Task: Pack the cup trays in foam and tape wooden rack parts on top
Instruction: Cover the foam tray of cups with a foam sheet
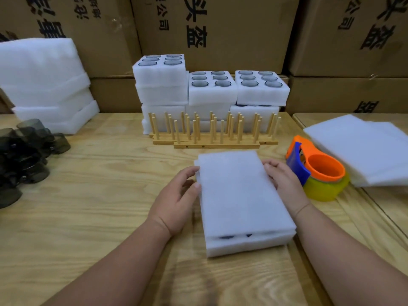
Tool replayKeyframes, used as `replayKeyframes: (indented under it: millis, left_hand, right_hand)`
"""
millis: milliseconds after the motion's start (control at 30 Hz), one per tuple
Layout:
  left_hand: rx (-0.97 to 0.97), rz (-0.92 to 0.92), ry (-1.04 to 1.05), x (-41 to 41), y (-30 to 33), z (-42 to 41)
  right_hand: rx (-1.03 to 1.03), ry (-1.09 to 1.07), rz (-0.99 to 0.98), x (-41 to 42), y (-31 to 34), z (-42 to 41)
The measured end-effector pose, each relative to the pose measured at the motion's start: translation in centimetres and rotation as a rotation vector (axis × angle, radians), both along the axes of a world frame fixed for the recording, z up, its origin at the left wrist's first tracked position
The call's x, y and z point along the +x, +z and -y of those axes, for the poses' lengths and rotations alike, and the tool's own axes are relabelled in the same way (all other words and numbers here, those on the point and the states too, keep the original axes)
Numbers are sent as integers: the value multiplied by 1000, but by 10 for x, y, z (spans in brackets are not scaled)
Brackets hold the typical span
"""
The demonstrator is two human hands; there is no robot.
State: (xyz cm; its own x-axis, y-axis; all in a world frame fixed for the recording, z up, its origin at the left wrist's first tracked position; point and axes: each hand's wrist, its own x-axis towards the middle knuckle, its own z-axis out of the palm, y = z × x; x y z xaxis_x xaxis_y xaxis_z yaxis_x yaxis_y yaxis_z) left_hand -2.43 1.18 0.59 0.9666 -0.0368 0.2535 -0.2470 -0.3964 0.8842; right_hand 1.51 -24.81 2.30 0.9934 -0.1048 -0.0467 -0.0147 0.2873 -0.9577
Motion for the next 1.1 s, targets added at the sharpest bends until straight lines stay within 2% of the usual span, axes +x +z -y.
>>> replayKeyframes:
  millis: [267,567,1100]
  left_hand:
    - [6,32,26,-2,-1,0]
    - [16,34,42,-7,12,5]
    - [30,124,31,-2,2,-1]
  right_hand:
    - [-142,-8,3,1,-3,3]
    - [-158,20,-12,5,-4,6]
    - [-165,49,111,-12,-10,-6]
